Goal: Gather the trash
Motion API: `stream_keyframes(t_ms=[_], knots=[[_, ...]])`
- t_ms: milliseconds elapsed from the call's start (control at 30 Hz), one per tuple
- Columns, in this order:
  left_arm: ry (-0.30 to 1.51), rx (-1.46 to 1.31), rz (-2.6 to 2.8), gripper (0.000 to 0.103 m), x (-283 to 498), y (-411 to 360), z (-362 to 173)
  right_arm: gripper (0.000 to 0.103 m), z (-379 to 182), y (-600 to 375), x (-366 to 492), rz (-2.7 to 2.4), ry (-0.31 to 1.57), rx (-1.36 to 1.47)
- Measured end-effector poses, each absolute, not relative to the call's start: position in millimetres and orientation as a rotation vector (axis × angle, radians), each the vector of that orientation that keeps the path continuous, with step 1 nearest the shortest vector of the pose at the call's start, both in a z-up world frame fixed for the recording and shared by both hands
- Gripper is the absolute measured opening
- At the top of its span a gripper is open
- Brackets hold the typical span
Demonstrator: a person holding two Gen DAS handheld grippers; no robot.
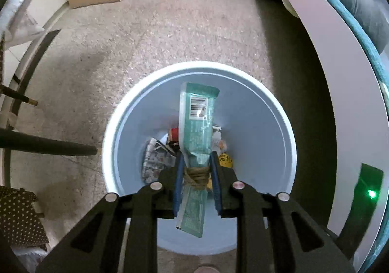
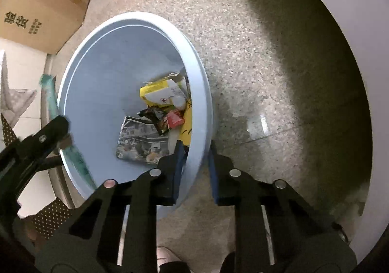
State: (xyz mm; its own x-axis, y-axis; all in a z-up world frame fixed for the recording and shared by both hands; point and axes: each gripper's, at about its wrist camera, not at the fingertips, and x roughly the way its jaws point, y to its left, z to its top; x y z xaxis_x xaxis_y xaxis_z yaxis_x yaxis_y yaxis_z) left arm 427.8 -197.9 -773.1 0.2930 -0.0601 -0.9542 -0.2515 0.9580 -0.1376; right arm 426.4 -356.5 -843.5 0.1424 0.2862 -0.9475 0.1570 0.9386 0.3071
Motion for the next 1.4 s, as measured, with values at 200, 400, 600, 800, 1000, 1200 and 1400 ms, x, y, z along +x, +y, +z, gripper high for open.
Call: stream_keyframes(t_ms=[200,400,600,800,1000,1200,1400], knots=[[1.301,-0.261,0.151,0.026,427,-196,-784,0.020,-845,-352,423,0.101,1.442,0.361],[1.306,-0.217,0.163,0.065,431,-193,-773,0.022,-843,-353,421,0.092,1.483,0.377],[1.319,-0.169,0.171,0.069,428,-194,-745,0.035,-804,-347,422,0.122,1.450,0.298],[1.270,-0.085,0.219,0.070,406,-195,-669,0.044,-713,-342,413,0.186,1.398,0.261],[1.175,-0.014,0.264,0.070,369,-190,-543,0.053,-582,-333,387,0.258,1.301,0.185],[1.016,0.000,0.245,0.085,315,-179,-391,0.067,-424,-310,334,0.282,1.099,0.082],[0.847,0.048,0.185,0.092,245,-155,-253,0.073,-289,-289,252,0.242,0.900,0.108]])
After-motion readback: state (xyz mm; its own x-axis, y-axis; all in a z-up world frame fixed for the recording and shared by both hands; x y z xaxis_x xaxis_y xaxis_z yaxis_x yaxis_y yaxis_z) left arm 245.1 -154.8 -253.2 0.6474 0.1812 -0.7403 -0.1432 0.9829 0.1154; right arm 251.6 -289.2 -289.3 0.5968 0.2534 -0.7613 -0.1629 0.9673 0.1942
